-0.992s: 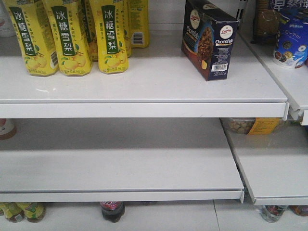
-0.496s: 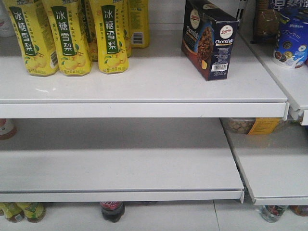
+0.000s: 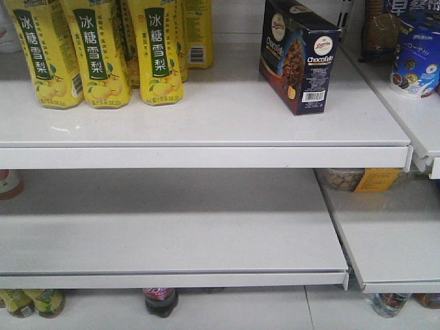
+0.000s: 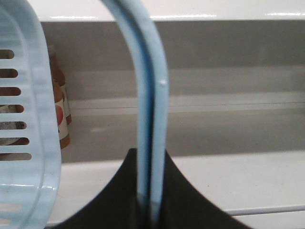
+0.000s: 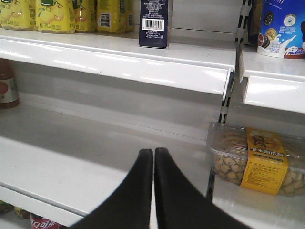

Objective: Left arm holds basket, right arm returns cookies

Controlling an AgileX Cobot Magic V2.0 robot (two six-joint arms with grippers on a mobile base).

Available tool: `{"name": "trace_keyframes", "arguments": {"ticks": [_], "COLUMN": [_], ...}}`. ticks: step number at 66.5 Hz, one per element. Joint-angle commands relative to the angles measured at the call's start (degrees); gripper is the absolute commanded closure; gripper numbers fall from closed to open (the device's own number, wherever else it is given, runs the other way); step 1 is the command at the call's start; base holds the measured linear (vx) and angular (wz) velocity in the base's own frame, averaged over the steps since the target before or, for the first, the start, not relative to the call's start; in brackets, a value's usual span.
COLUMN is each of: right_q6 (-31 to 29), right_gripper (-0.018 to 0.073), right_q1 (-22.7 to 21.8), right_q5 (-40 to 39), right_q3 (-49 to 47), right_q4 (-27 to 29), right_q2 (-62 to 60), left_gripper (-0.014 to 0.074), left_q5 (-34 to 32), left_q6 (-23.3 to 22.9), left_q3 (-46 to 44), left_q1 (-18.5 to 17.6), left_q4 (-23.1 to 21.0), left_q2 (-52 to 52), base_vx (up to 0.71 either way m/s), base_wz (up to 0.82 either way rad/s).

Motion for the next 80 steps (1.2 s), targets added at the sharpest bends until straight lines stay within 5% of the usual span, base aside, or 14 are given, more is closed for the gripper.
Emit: {"name": "trace_keyframes", "arguments": {"ticks": [1, 17, 27, 33, 80], "right_q6": [-0.28, 0.15, 0.15, 0.78, 4.88], "right_gripper": [0.0568, 0.0568, 0.0568, 0.0568, 0.0568], "right_q1": [-0.45, -15.71, -22.98, -22.83, -17.25], "right_q5": [-4.1, -5.0, -16.5, -24.59, -19.48], "right_q3": [-1.47, -0.92, 6.29, 12.11, 11.8], "right_q4": [-1.42, 0.04, 1.74, 1.78, 1.42], "right_q2": [0.62, 0.69, 0.69, 0.45, -1.06], "left_gripper": [0.0603, 0.0603, 0.0603, 0.0603, 0.0603], "left_q5": [-6.12, -6.12, -6.12, -6.12, -6.12], "left_q6": [1.13, 1.13, 1.13, 1.13, 1.13], "left_q3": [0.33, 0.33, 0.33, 0.33, 0.33], "left_q1": [0.09, 0.09, 0.09, 0.09, 0.09], "left_q4": [0.94, 0.94, 0.94, 0.94, 0.94], "left_q2": [-0.92, -0.92, -0.92, -0.92, -0.92], "base_vx": [0.0, 0.0, 0.0, 0.0, 0.0], "base_wz": [0.0, 0.0, 0.0, 0.0, 0.0]}}
